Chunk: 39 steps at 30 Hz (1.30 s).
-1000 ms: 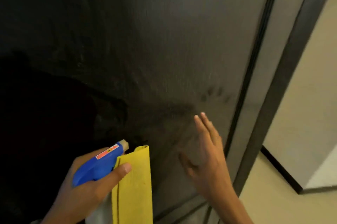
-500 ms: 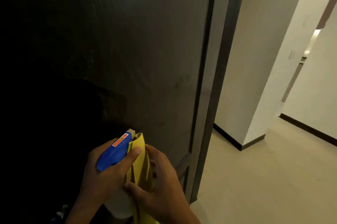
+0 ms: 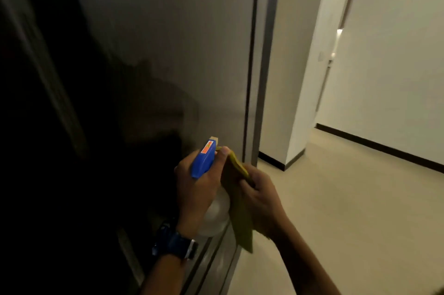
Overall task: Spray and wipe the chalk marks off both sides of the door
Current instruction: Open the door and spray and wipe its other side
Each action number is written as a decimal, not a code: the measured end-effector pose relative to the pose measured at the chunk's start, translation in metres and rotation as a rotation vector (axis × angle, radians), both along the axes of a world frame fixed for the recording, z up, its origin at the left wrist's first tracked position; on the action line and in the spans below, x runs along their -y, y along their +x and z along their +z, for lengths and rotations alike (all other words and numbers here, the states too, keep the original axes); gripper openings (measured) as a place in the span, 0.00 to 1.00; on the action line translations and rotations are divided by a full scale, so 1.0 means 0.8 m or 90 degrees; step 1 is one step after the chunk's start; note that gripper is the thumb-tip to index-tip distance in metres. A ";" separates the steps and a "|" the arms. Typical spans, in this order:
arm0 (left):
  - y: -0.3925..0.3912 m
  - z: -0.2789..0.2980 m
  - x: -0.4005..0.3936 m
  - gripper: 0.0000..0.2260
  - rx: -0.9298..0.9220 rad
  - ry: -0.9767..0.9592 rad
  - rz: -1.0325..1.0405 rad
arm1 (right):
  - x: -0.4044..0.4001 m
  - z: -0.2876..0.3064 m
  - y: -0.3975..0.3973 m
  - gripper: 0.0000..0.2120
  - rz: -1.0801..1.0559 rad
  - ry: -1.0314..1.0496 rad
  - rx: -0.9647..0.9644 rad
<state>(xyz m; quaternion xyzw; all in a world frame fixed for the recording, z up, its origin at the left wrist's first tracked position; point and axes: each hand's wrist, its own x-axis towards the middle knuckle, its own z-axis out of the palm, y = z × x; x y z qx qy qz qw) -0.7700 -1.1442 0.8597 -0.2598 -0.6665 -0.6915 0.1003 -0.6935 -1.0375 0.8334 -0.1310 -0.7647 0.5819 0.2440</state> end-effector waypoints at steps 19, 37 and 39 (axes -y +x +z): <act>0.154 0.010 -0.013 0.14 0.031 -0.035 -0.184 | 0.102 -0.009 0.243 0.17 -0.526 0.038 0.032; 0.324 -0.001 0.206 0.21 -0.019 -0.090 -0.441 | 0.296 0.046 0.382 0.08 -0.461 -0.065 -0.158; 0.321 0.012 0.227 0.20 -0.015 -0.077 -0.454 | 0.313 0.059 0.383 0.10 -0.427 -0.083 -0.189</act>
